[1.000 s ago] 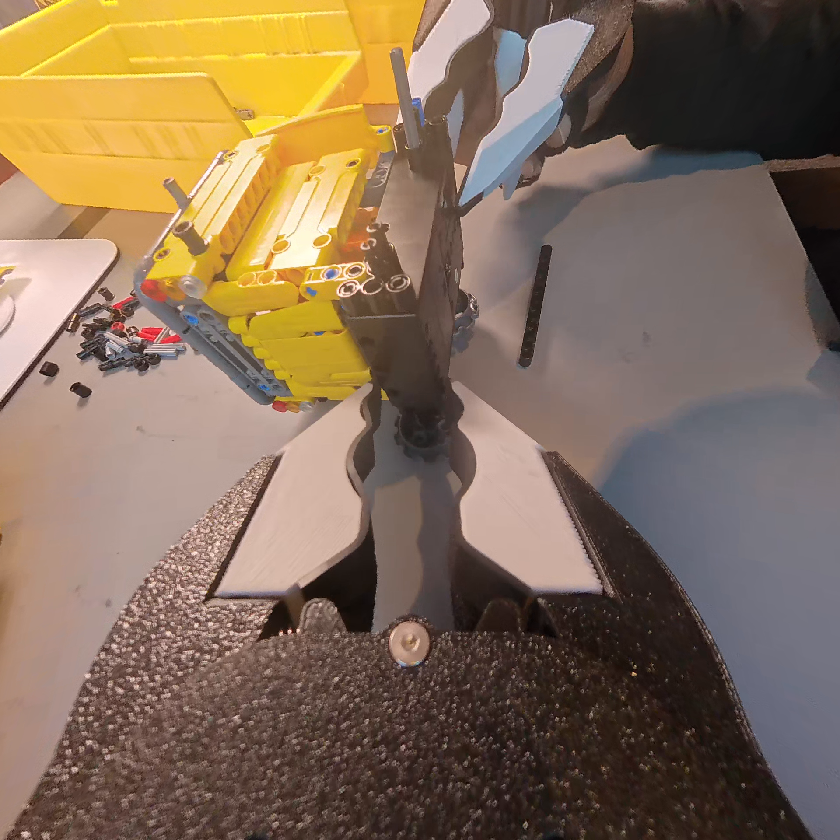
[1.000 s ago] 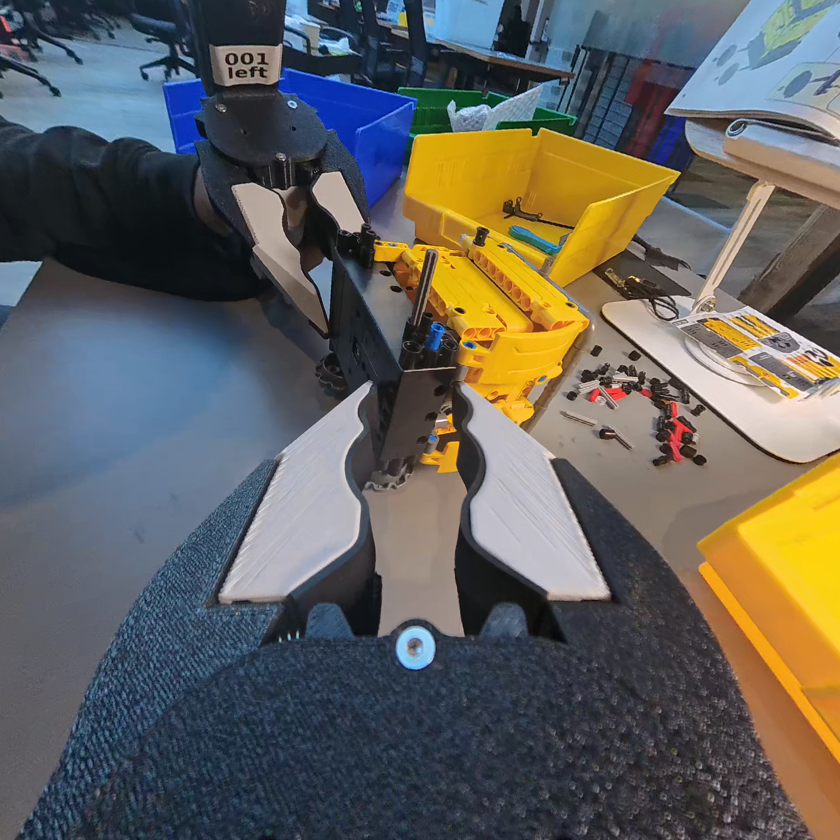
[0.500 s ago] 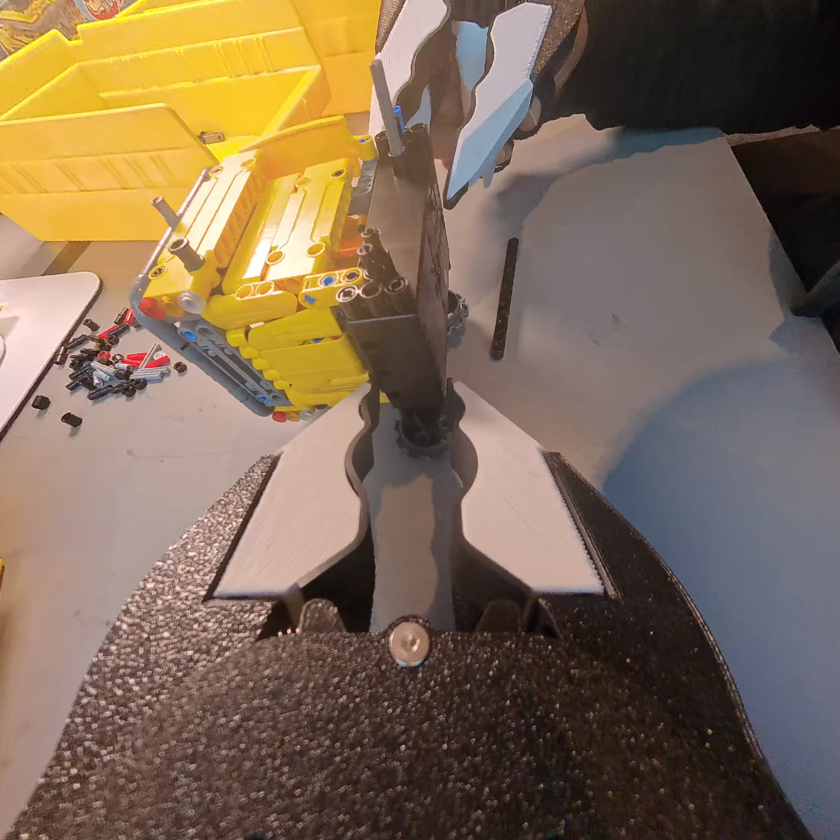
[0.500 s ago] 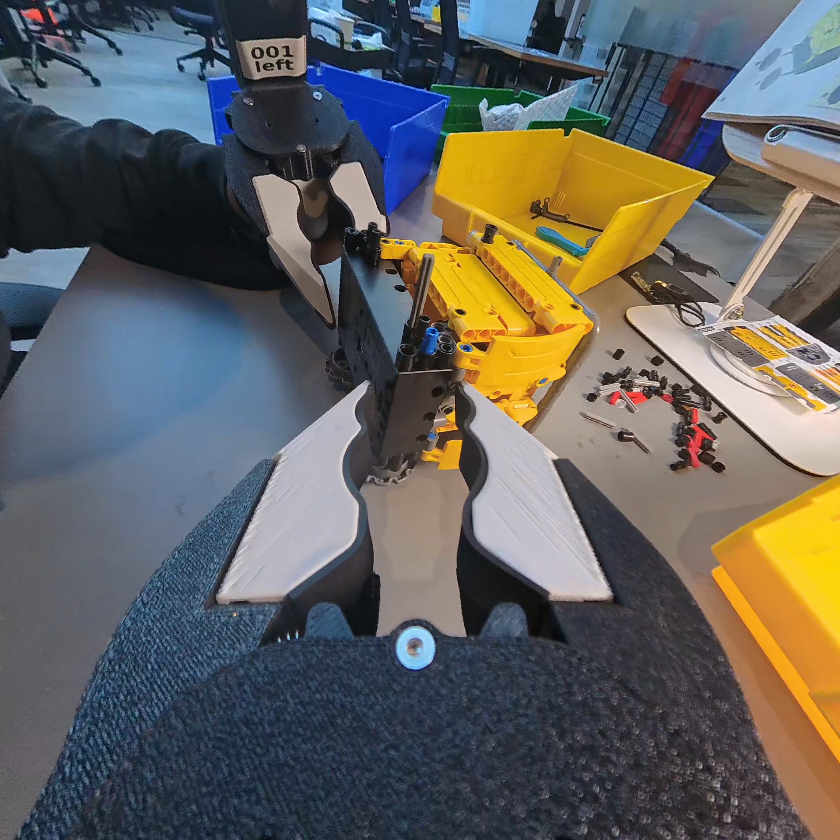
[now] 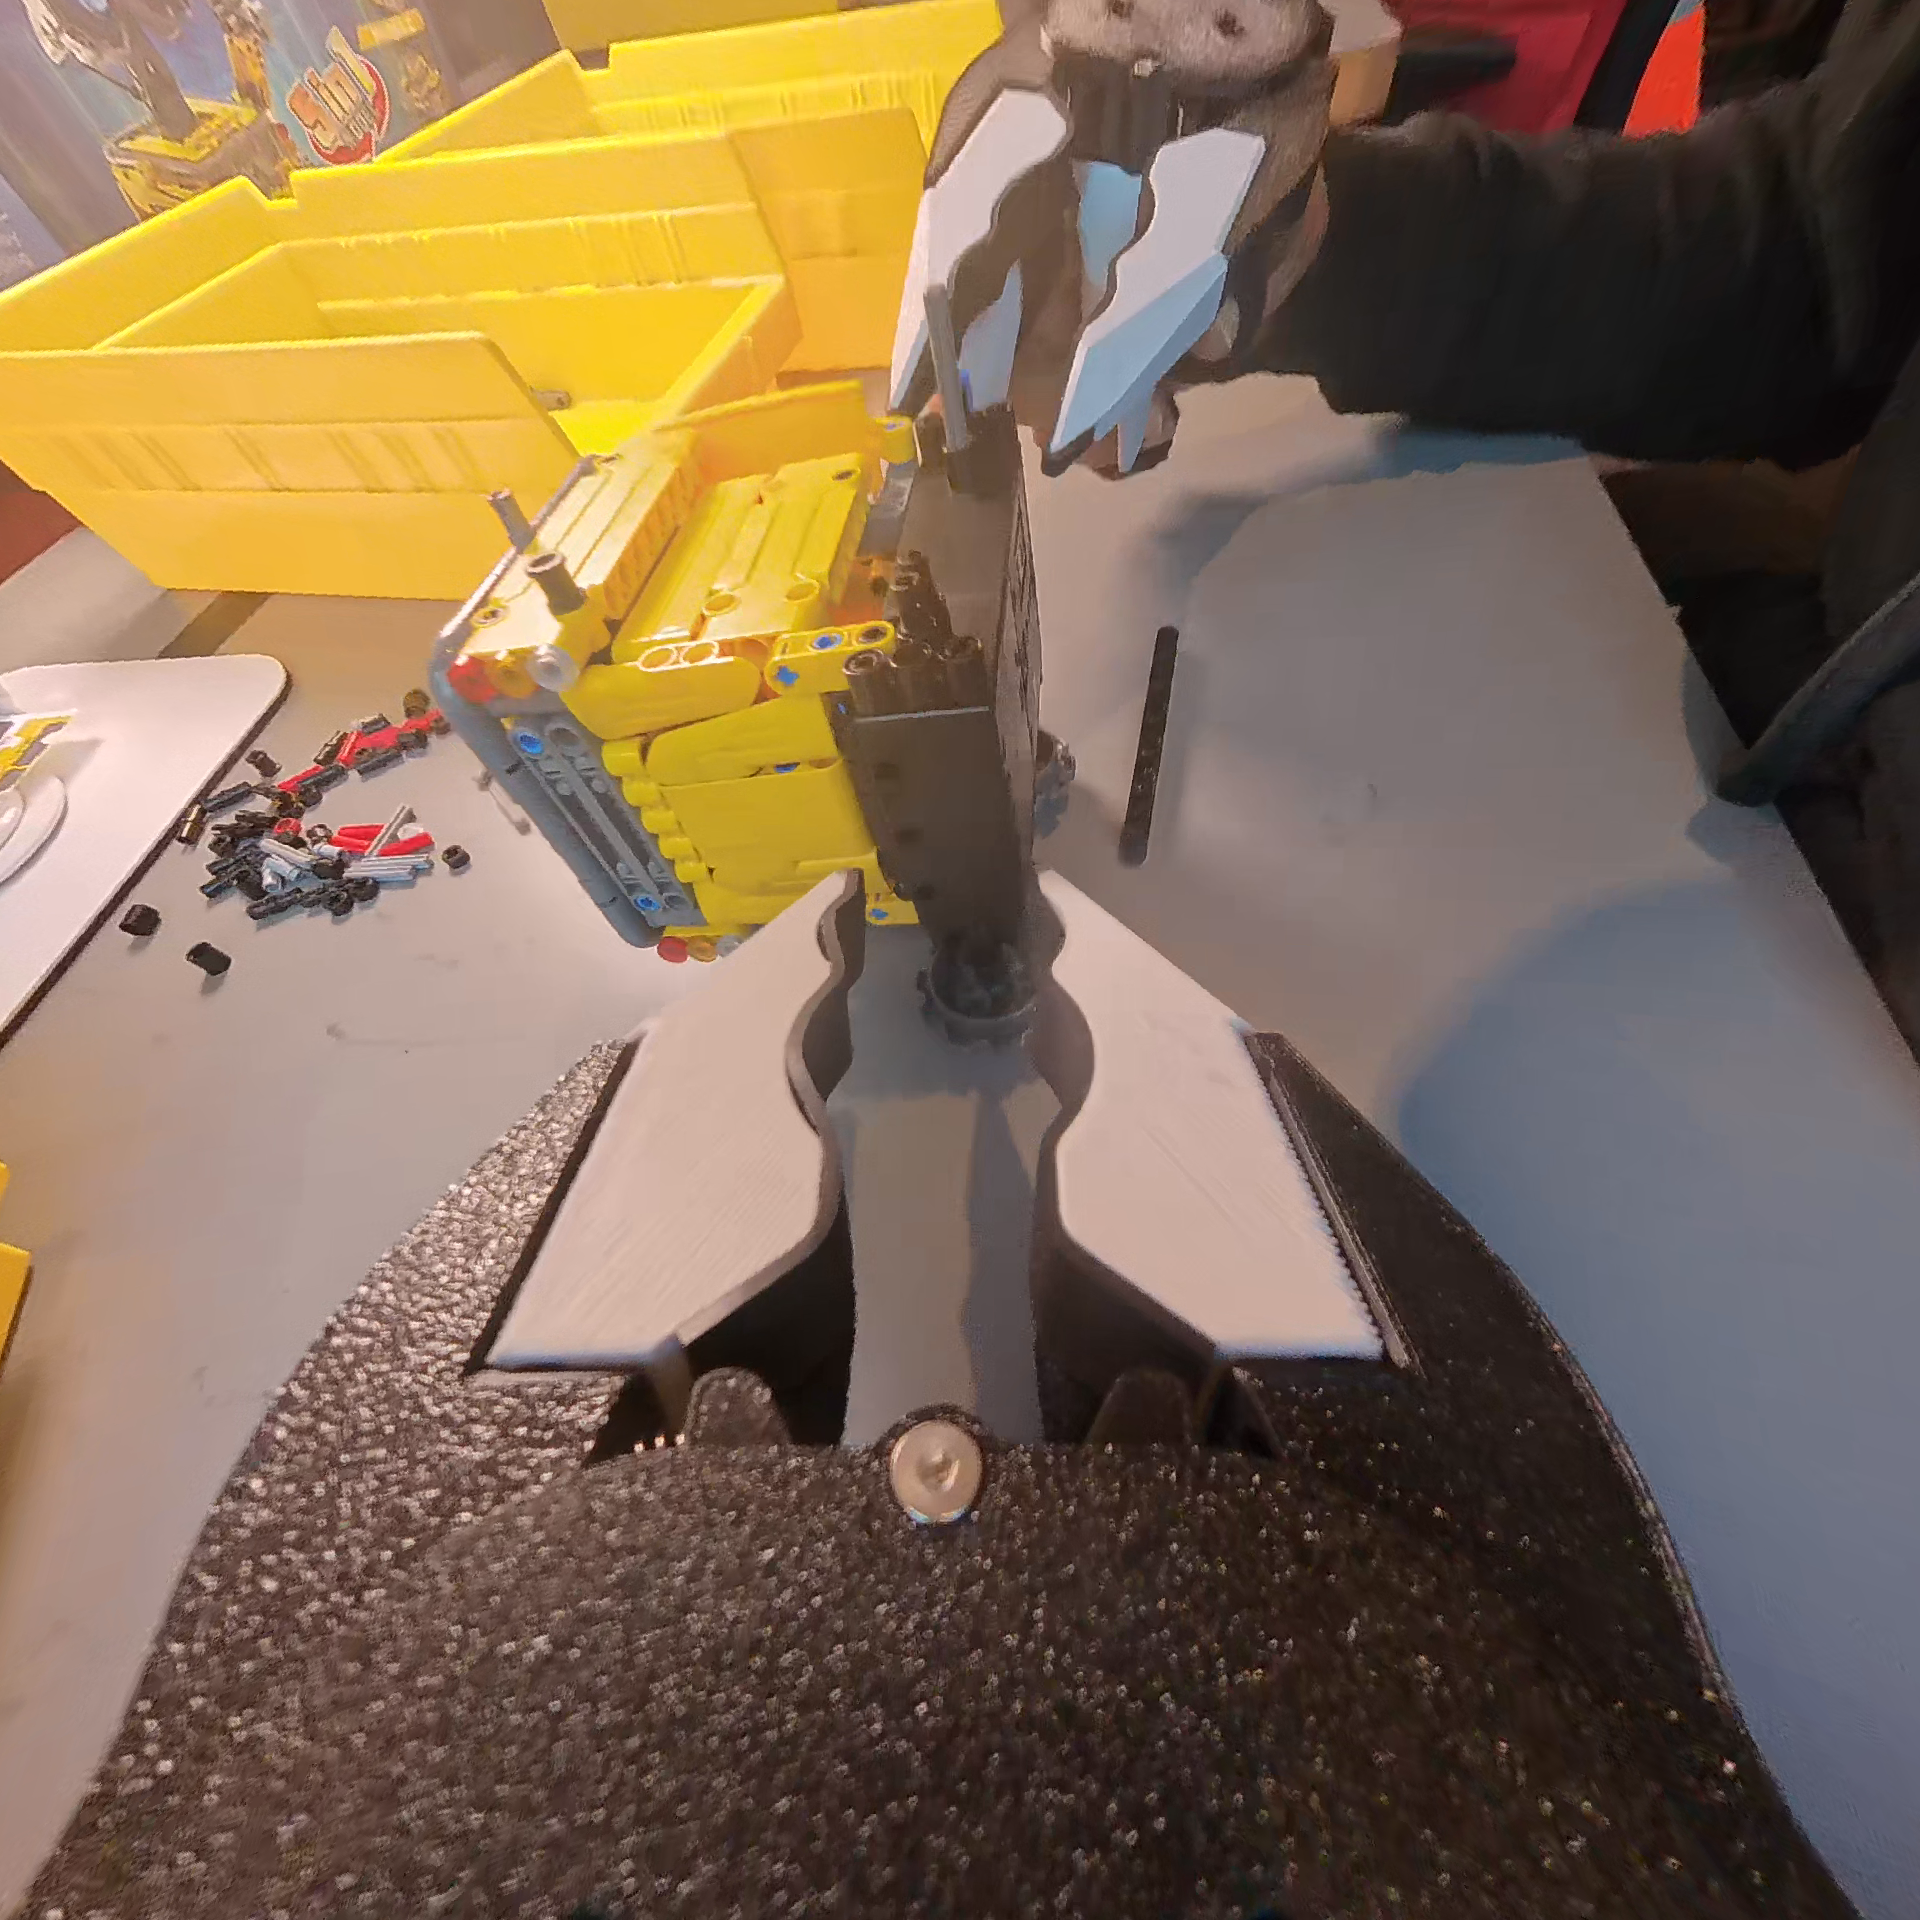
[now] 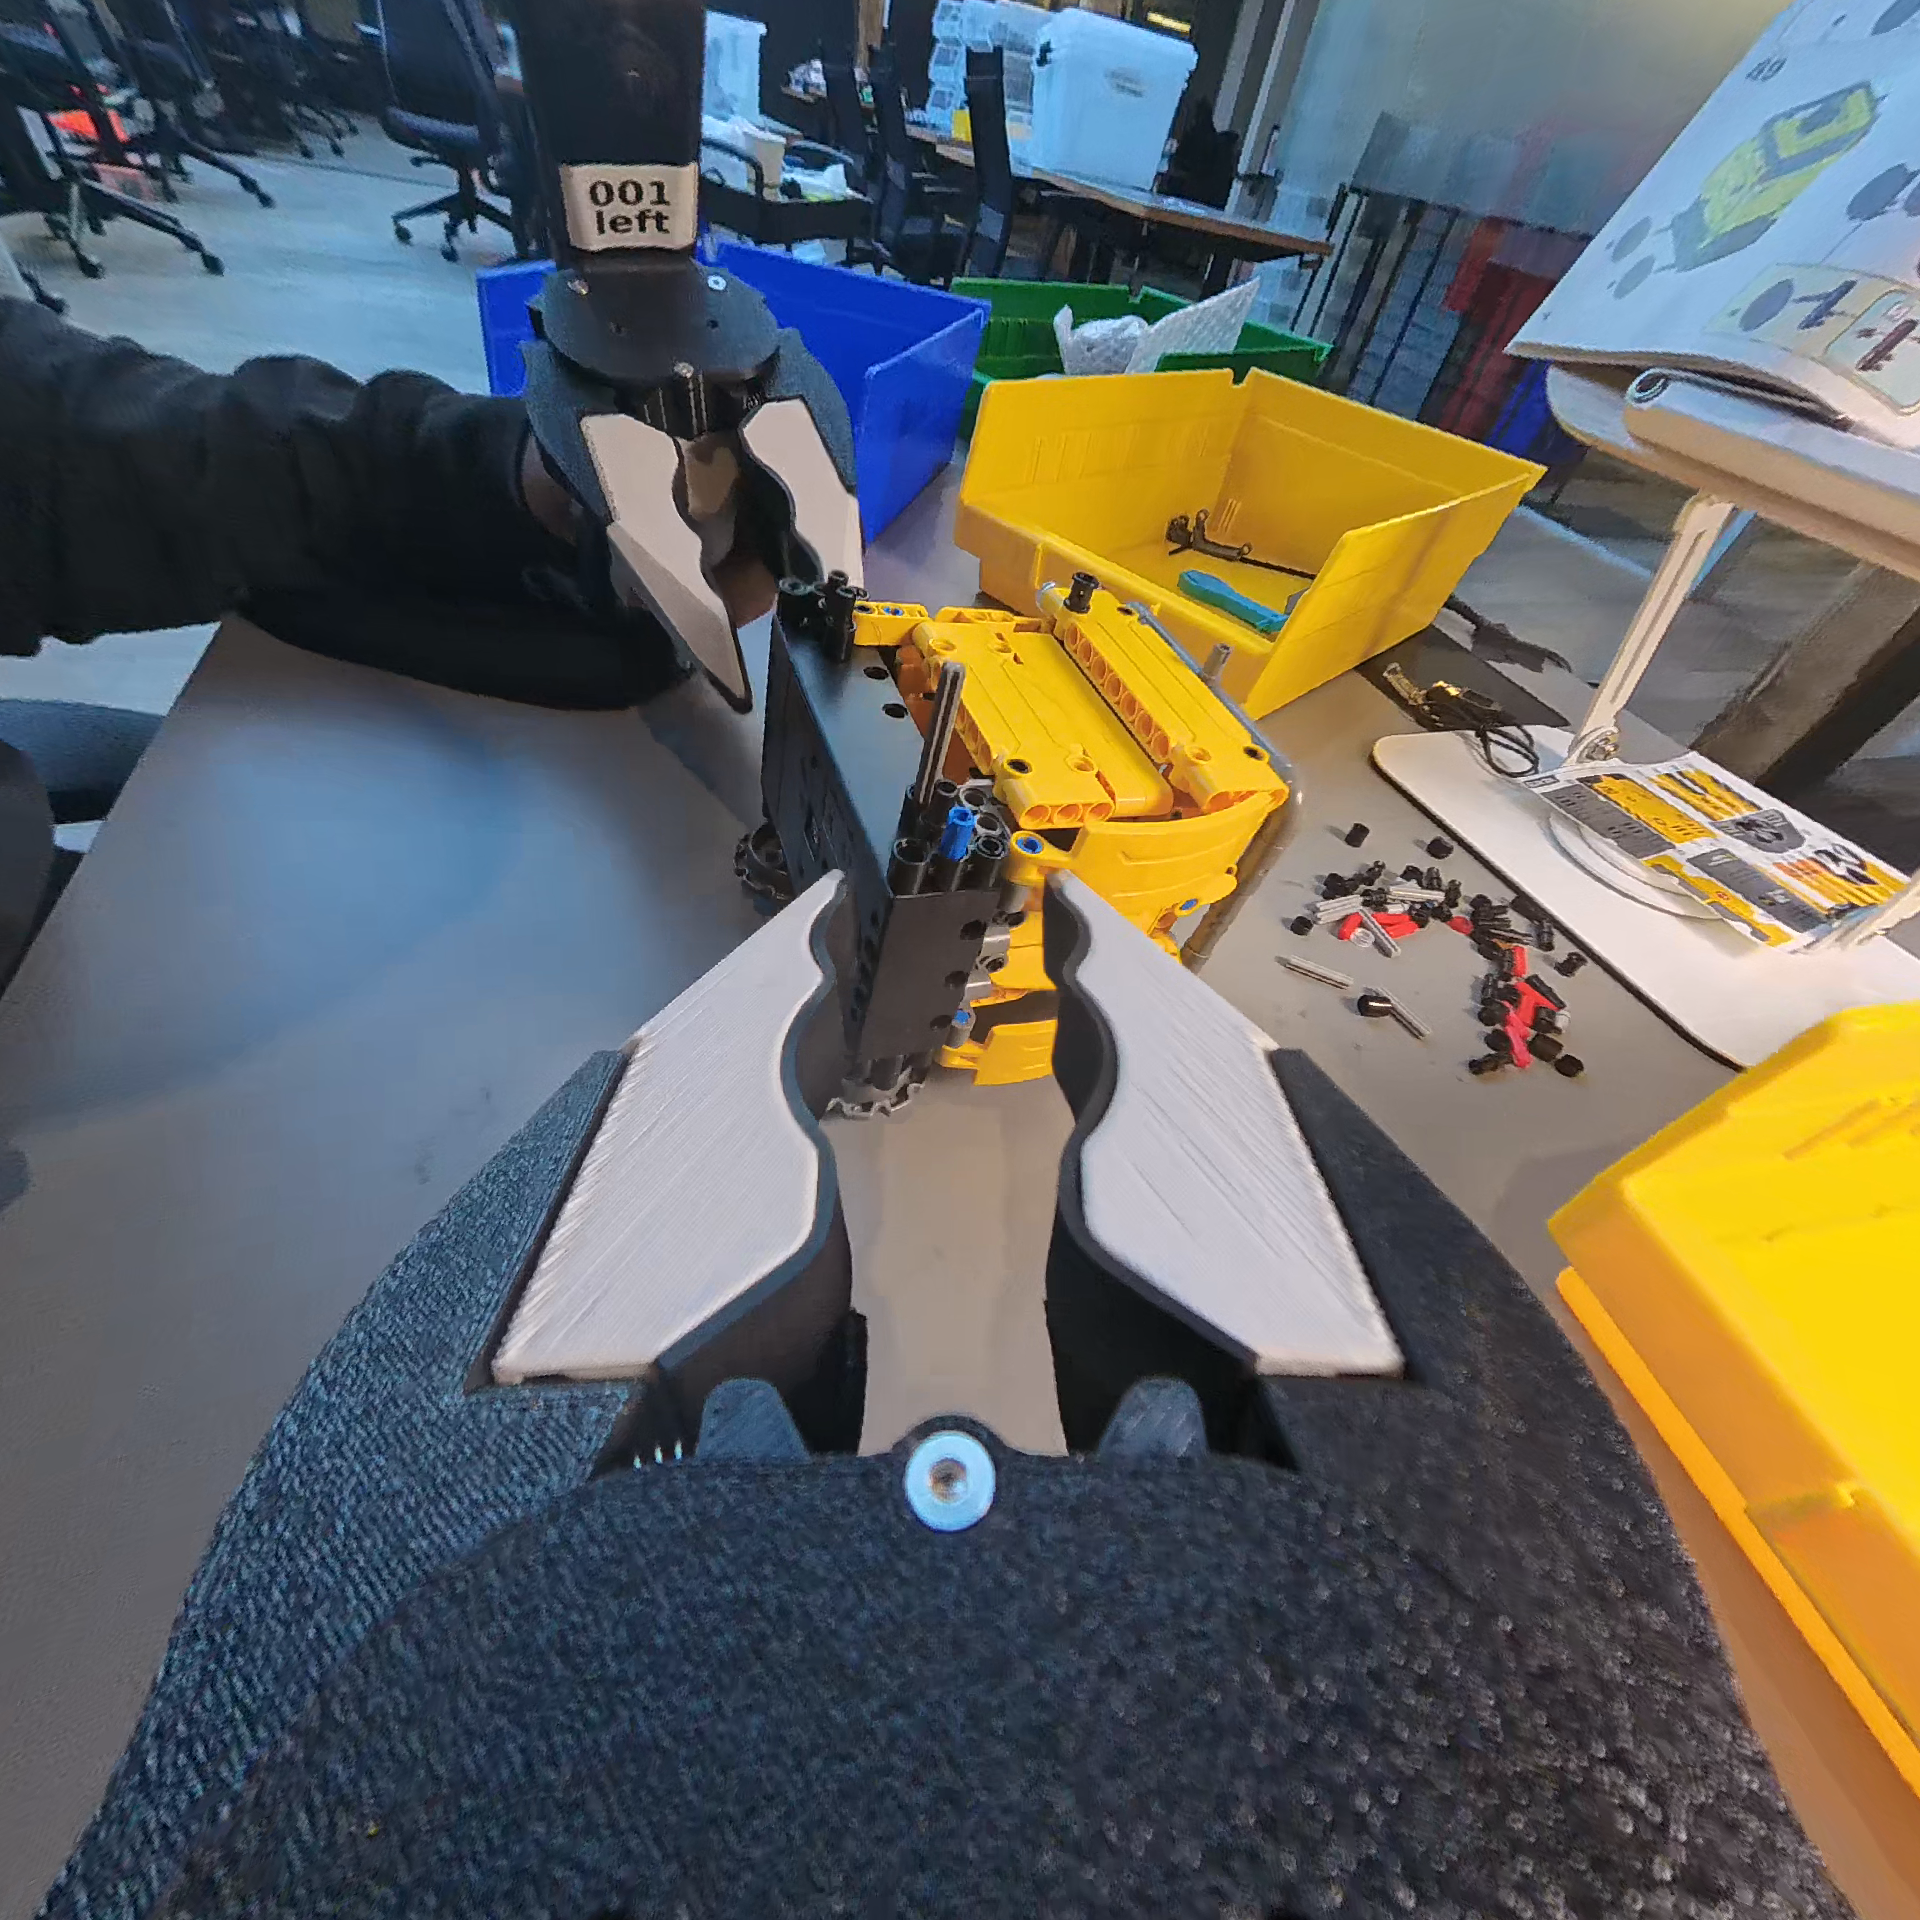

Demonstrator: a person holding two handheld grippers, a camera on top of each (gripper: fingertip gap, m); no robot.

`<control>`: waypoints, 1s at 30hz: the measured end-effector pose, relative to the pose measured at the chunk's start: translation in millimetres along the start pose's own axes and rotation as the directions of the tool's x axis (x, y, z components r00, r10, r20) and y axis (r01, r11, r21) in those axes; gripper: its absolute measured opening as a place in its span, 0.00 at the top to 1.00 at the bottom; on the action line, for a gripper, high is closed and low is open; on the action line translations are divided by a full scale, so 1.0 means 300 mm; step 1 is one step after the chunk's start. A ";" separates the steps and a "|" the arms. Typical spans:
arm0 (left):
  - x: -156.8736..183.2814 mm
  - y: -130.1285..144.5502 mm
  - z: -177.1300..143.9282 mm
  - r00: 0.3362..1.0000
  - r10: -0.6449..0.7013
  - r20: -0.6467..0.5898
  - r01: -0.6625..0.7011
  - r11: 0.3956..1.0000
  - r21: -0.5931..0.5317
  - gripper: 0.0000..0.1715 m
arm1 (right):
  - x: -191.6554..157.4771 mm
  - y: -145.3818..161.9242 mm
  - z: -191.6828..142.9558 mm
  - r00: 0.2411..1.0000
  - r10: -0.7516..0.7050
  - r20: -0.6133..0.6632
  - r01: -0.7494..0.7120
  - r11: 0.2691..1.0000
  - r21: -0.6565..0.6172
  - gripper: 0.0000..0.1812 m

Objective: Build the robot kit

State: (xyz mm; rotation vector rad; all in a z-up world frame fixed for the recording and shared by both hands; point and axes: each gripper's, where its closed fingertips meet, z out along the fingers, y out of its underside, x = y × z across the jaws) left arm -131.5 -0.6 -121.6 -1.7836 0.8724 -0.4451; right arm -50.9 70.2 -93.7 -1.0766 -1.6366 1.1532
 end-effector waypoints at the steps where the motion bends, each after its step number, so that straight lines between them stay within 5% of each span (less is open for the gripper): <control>1: -0.005 -0.013 -0.011 1.000 -0.016 0.001 0.016 1.000 0.027 0.83 | 0.004 -0.009 -0.011 1.000 0.006 -0.005 -0.006 1.000 0.015 0.81; 8: -0.069 -0.079 -0.082 0.993 -0.093 0.068 0.079 0.980 0.180 0.78 | 0.017 0.000 -0.080 0.999 0.007 -0.043 -0.008 1.000 -0.016 0.80; 12: -0.077 -0.071 -0.081 0.992 -0.098 0.082 0.082 0.981 0.175 0.77 | -0.028 0.093 -0.138 1.000 -0.014 0.017 0.017 0.977 -0.213 0.81; 18: -0.067 -0.057 -0.058 0.994 -0.087 0.072 0.076 0.987 0.141 0.77 | 0.101 0.304 -0.267 0.988 0.023 -0.151 -0.098 0.855 -0.510 0.86; 27: -0.072 -0.046 -0.059 0.993 -0.081 0.089 0.070 0.990 0.123 0.78 | 0.170 0.388 -0.219 0.964 0.148 -0.219 -0.247 0.802 -0.544 0.81; 30: -0.073 -0.046 -0.061 0.993 -0.083 0.088 0.071 0.990 0.124 0.78 | 0.171 0.405 -0.209 0.967 0.128 -0.219 -0.233 0.790 -0.567 0.87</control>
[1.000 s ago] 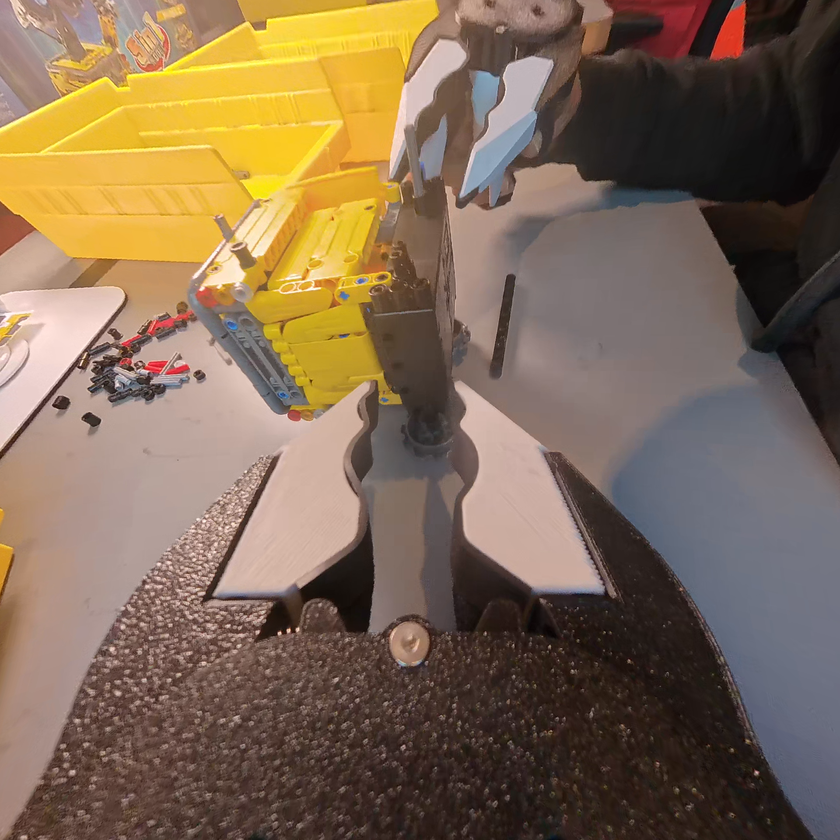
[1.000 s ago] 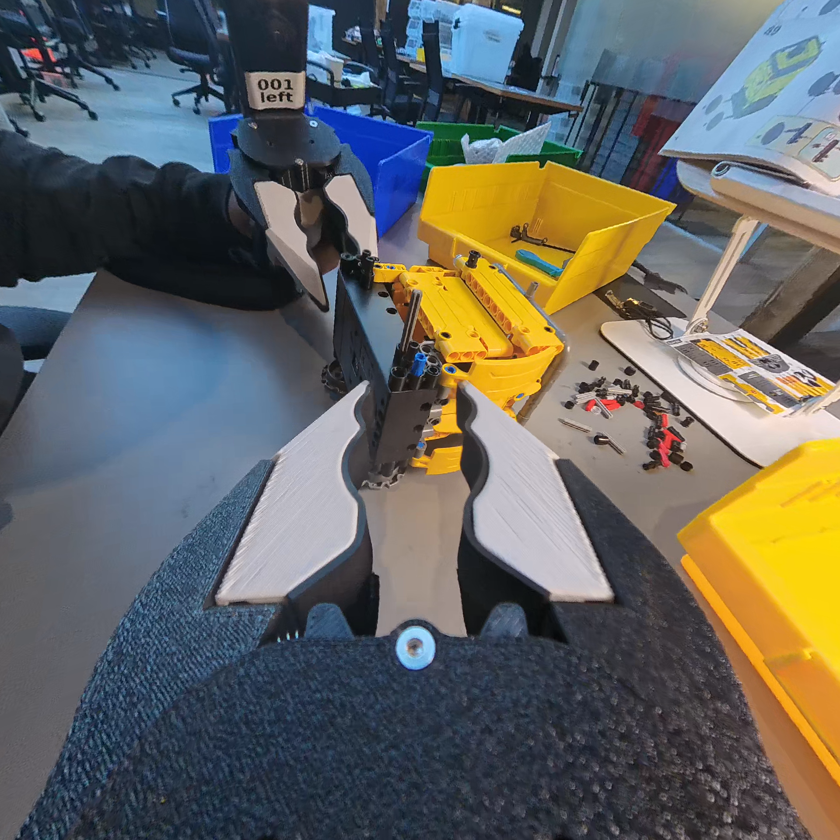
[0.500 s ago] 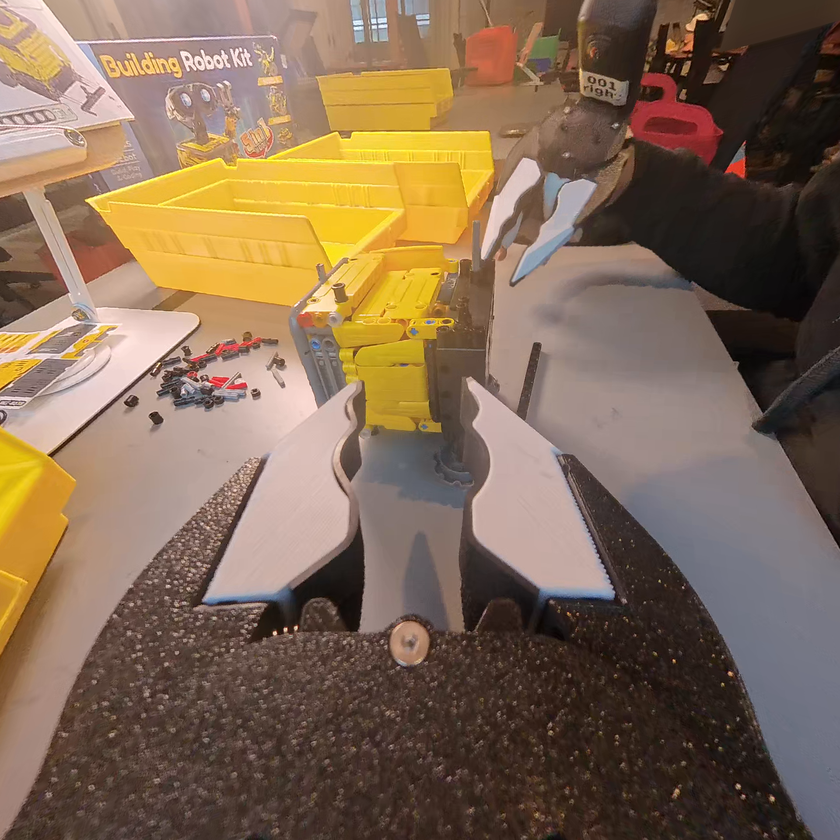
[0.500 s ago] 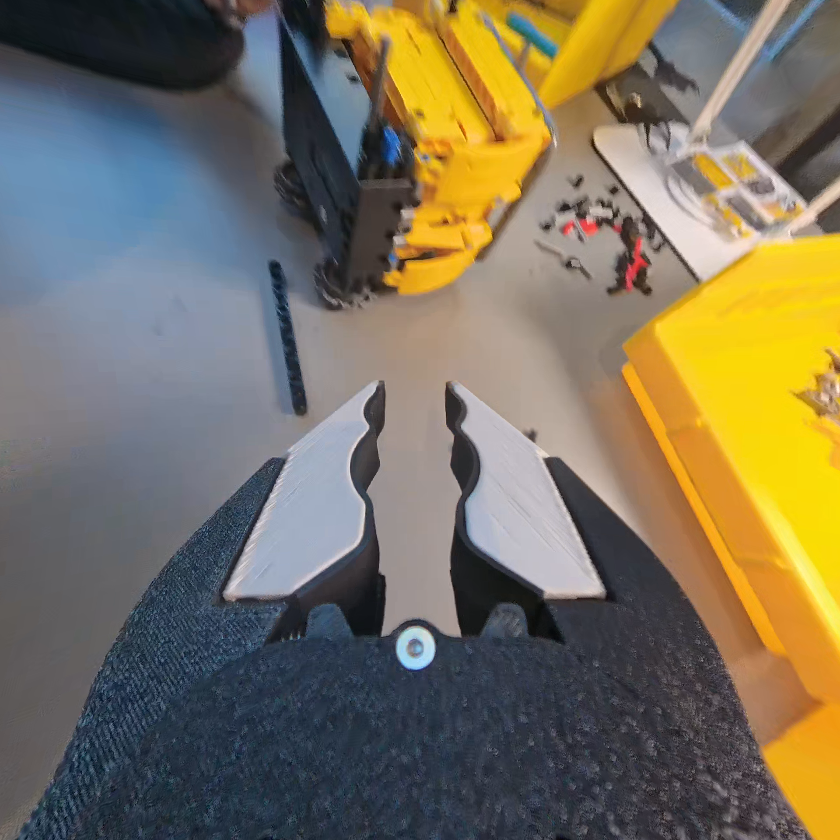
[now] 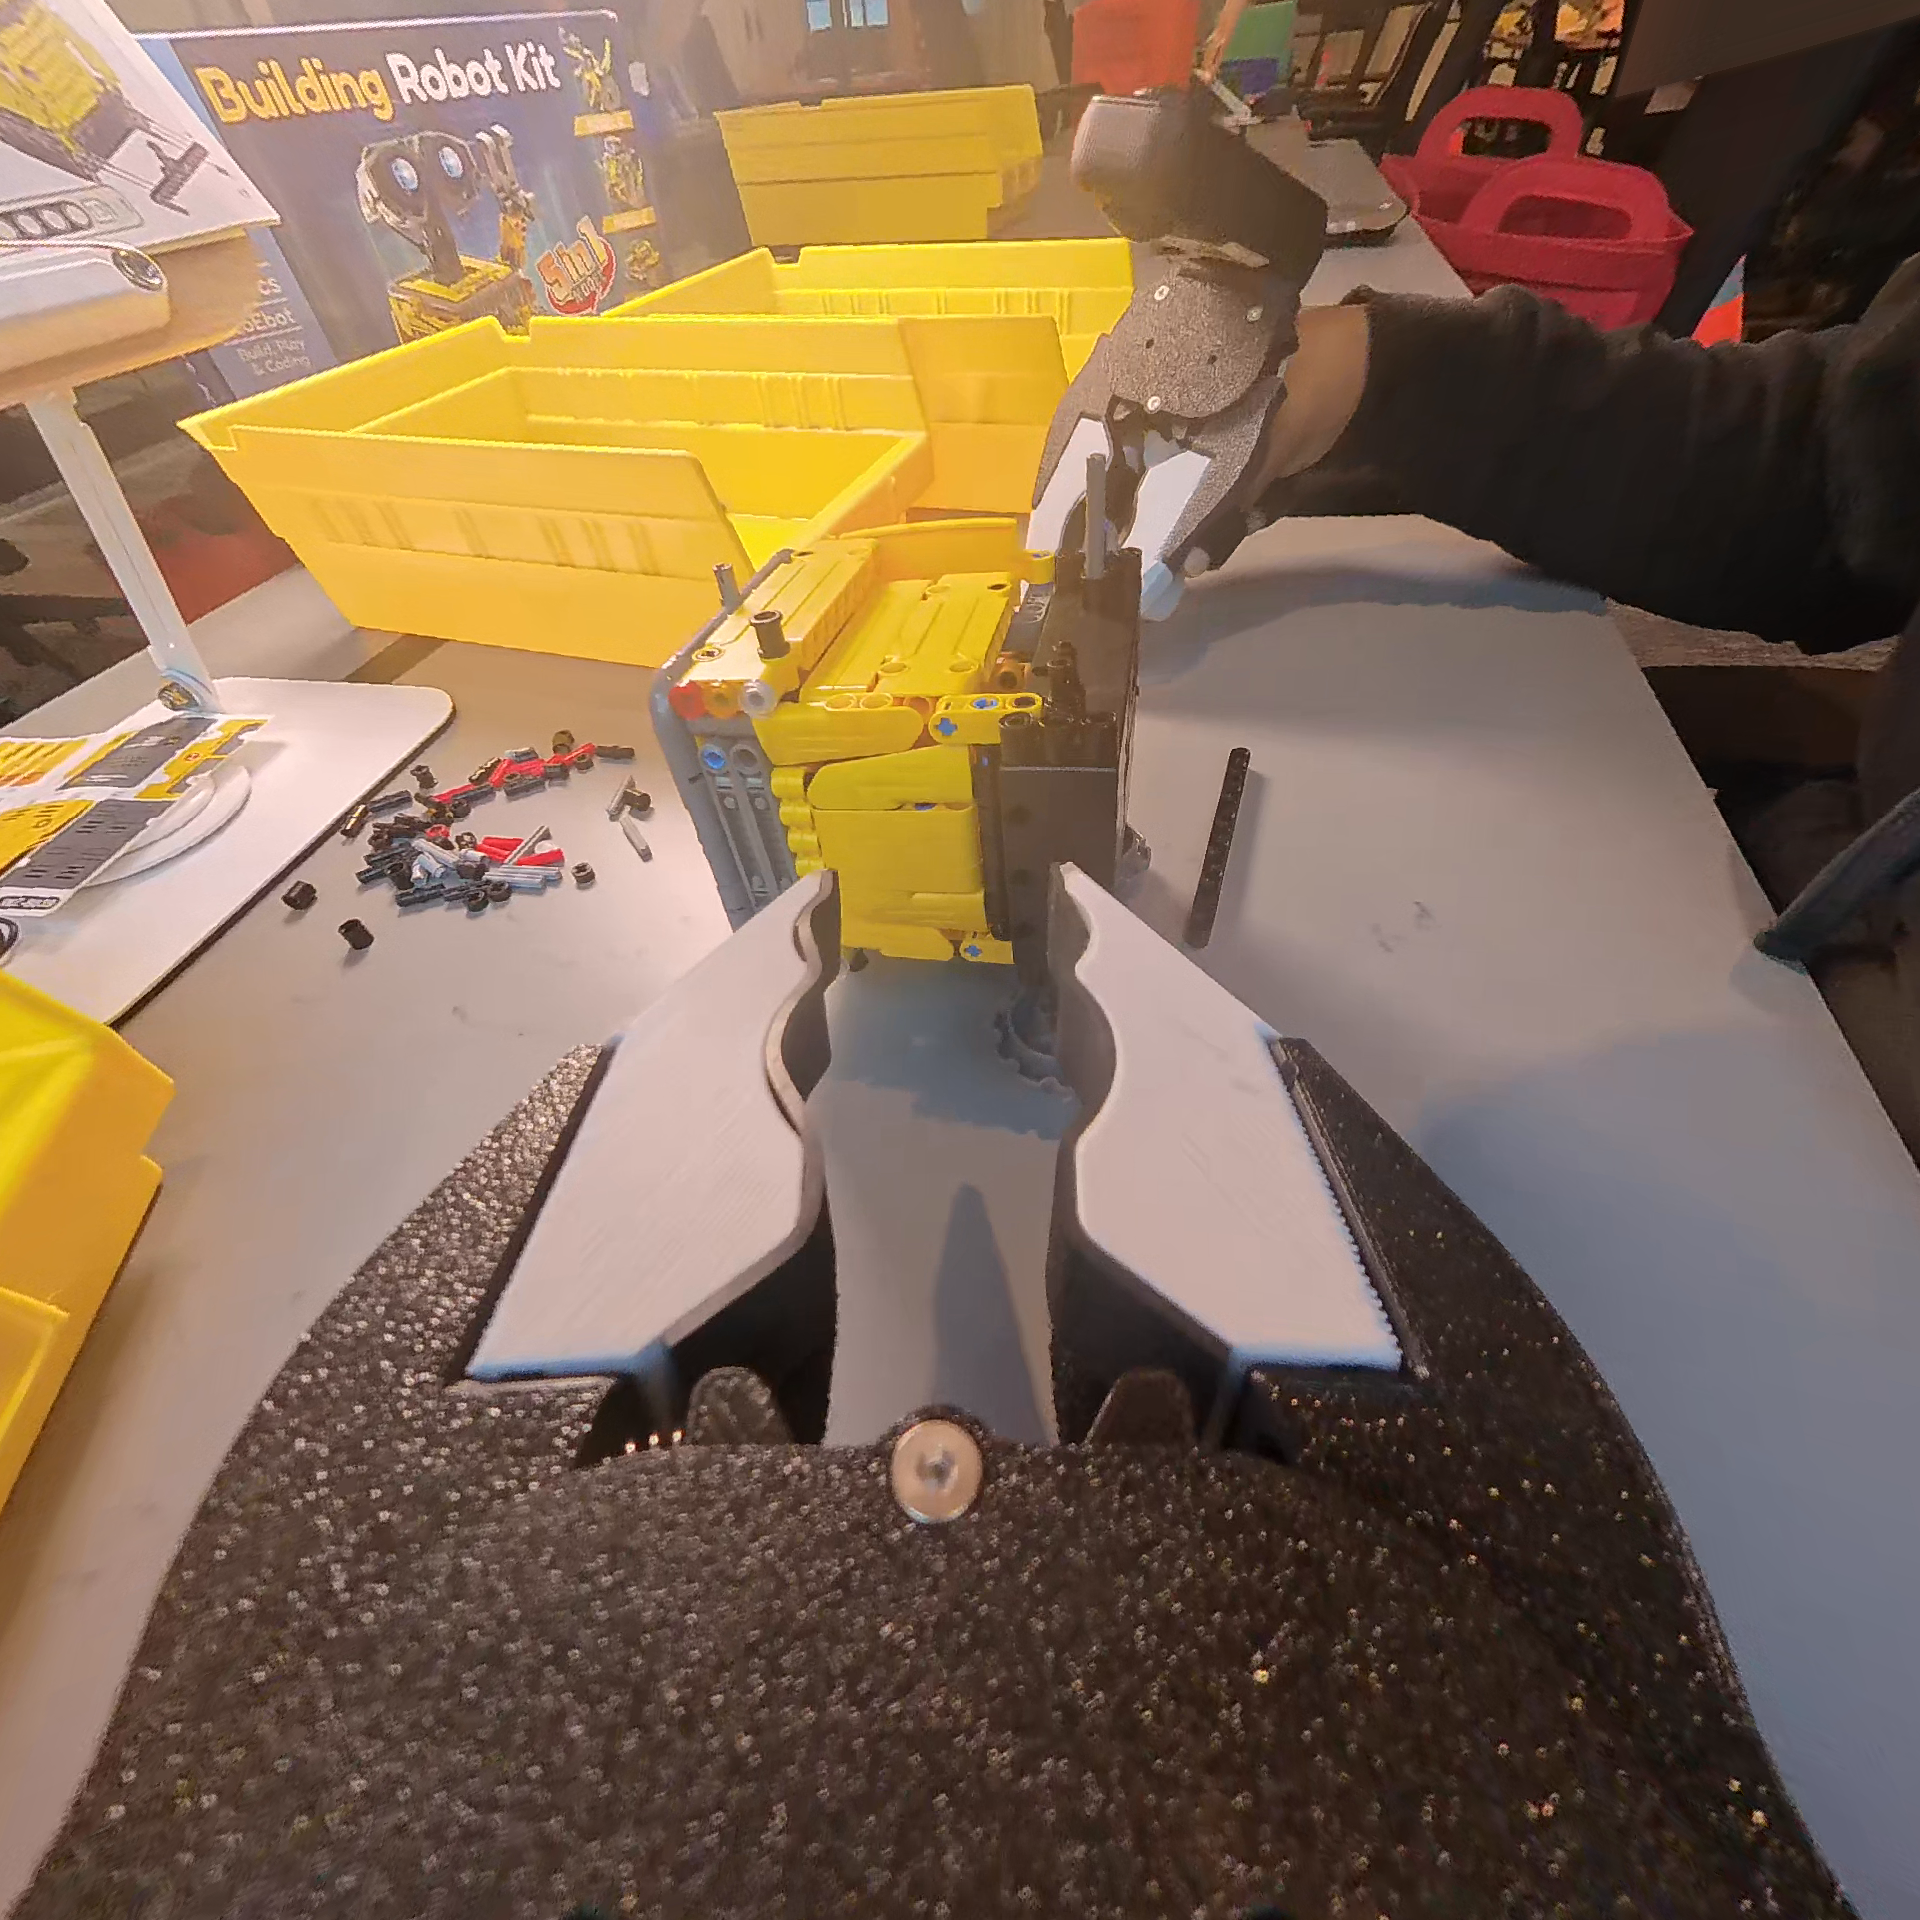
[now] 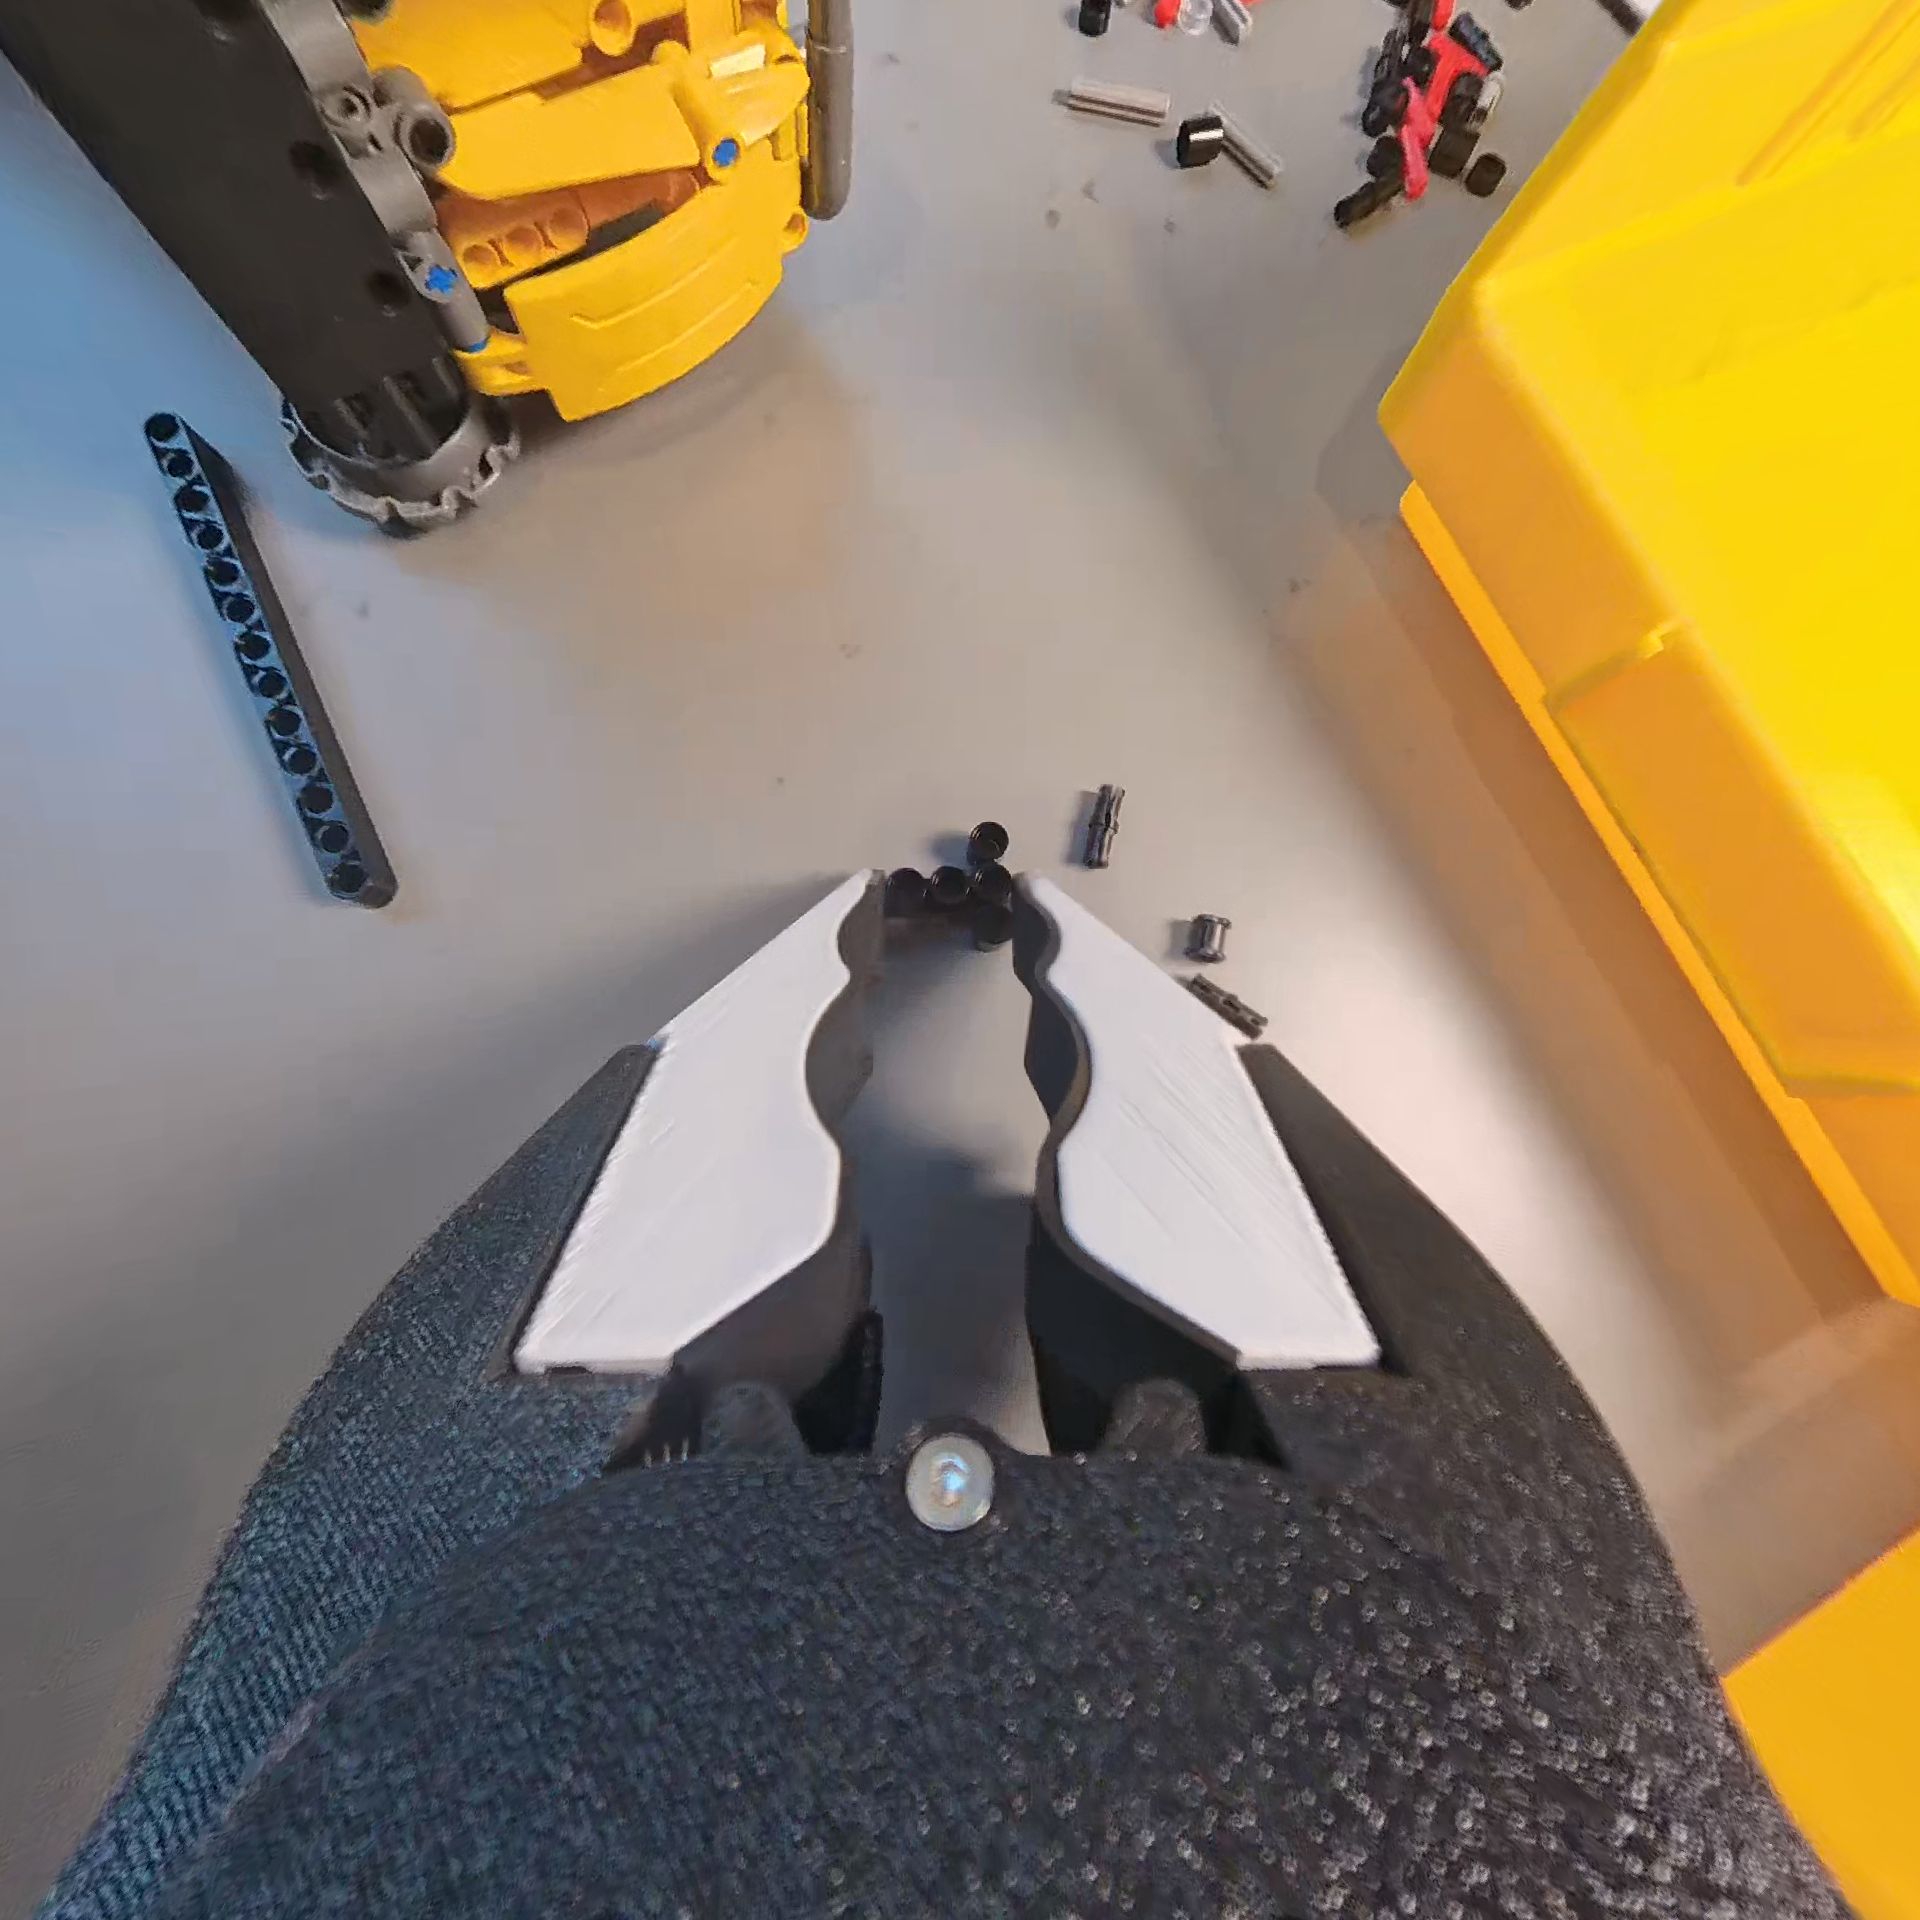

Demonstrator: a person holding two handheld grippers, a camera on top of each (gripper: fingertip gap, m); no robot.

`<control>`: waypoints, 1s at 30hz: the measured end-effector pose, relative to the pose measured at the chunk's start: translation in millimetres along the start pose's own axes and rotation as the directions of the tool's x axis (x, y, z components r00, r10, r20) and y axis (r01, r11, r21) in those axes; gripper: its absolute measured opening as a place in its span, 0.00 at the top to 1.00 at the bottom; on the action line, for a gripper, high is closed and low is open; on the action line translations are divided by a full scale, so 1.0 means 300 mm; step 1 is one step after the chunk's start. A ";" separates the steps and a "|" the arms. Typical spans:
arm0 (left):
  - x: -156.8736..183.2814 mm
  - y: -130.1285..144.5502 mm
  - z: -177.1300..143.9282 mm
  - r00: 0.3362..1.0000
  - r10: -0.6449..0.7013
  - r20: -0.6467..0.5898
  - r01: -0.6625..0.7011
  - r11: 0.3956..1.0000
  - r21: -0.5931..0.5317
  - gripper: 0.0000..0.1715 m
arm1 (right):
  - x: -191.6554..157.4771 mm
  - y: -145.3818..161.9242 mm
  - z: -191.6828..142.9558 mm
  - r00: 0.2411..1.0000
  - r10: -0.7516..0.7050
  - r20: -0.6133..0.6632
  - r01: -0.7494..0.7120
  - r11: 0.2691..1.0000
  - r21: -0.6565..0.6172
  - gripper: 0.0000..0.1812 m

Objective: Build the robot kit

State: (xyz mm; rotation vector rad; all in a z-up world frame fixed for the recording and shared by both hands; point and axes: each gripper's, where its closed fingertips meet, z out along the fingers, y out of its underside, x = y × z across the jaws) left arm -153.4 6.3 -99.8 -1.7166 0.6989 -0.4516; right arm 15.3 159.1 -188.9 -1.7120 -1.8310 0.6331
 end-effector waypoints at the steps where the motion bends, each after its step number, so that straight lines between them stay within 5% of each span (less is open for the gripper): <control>1: 0.000 0.000 -0.001 1.000 0.000 -0.001 0.000 1.000 0.001 0.78 | -0.007 -0.002 -0.001 1.000 -0.003 0.007 0.003 1.000 0.001 0.87; 4: 0.004 -0.005 -0.002 1.000 -0.004 -0.009 0.004 1.000 0.009 0.78 | -0.025 -0.028 -0.015 0.999 -0.048 0.002 0.047 0.998 0.052 0.87; 11: 0.015 -0.040 -0.013 0.999 -0.022 -0.040 0.024 0.997 0.068 0.79 | -0.197 -0.252 -0.170 0.975 -0.219 0.043 0.184 0.895 0.406 0.87; 20: -0.012 -0.162 -0.041 0.998 -0.047 0.043 0.038 0.981 0.190 0.64 | -0.345 -0.366 -0.203 0.937 -0.333 0.101 0.240 0.828 0.506 0.87; 25: -0.057 -0.191 -0.055 0.990 -0.126 0.062 0.104 0.957 0.271 0.96 | -0.377 -0.395 -0.180 0.928 -0.352 0.120 0.240 0.814 0.529 0.87; 30: -0.074 -0.209 -0.059 0.986 -0.044 0.162 0.000 0.966 0.260 1.00 | -0.388 -0.414 -0.183 0.932 -0.344 0.115 0.228 0.803 0.550 0.87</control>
